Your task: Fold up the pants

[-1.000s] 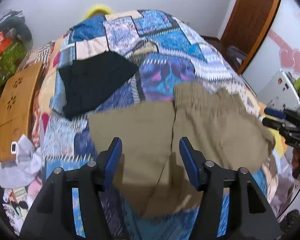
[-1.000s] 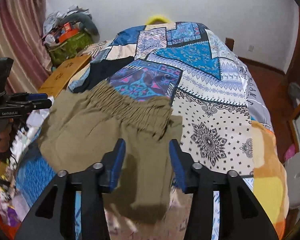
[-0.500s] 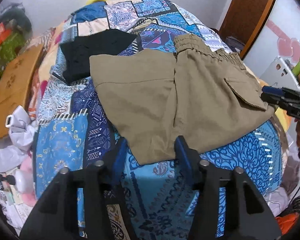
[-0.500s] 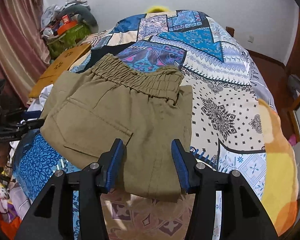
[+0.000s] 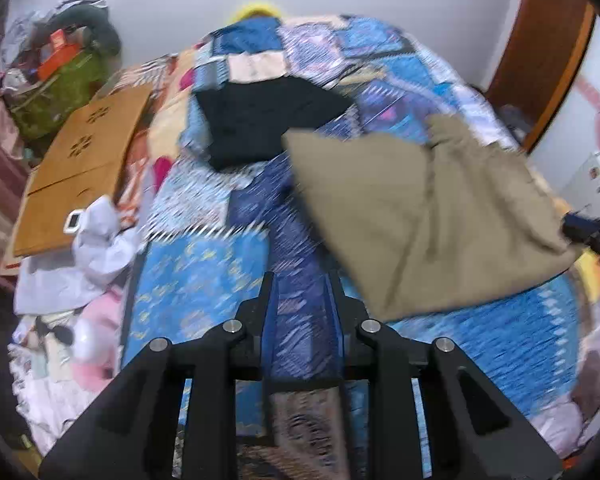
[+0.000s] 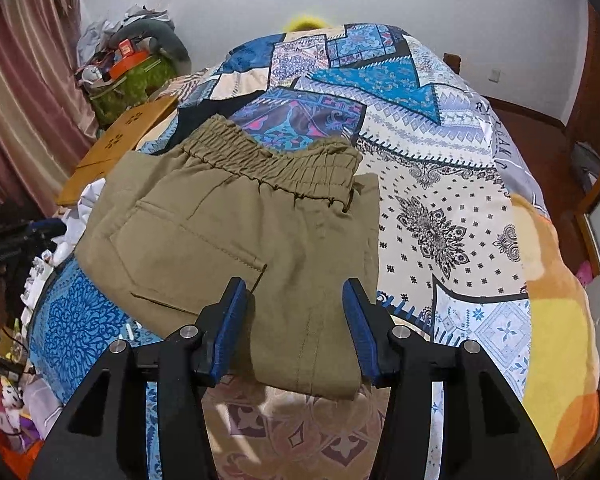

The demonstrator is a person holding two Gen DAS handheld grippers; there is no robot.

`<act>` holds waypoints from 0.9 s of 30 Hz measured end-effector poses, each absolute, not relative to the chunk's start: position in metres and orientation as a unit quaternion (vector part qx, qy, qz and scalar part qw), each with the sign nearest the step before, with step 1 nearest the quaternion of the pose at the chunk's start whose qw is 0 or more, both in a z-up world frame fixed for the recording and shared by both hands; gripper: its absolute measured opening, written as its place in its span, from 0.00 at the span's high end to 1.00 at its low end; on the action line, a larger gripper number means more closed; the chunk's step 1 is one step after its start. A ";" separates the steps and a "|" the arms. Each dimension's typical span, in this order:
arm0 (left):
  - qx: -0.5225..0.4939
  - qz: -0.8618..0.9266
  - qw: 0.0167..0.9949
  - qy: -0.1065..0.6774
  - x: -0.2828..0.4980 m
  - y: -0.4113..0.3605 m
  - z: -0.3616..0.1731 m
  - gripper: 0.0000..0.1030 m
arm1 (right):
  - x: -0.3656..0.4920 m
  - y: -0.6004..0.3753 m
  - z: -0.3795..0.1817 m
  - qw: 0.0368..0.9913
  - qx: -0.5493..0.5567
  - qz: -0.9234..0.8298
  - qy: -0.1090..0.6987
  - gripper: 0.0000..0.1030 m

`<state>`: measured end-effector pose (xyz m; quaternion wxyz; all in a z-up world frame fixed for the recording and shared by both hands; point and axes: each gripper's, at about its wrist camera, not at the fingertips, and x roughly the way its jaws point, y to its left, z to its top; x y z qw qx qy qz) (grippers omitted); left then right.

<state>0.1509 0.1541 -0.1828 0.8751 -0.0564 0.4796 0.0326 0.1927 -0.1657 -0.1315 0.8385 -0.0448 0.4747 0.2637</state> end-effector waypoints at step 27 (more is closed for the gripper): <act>-0.124 -0.019 0.855 0.503 0.210 0.164 -0.207 0.30 | 0.227 -0.206 -0.138 0.830 0.021 0.236 0.504 0.39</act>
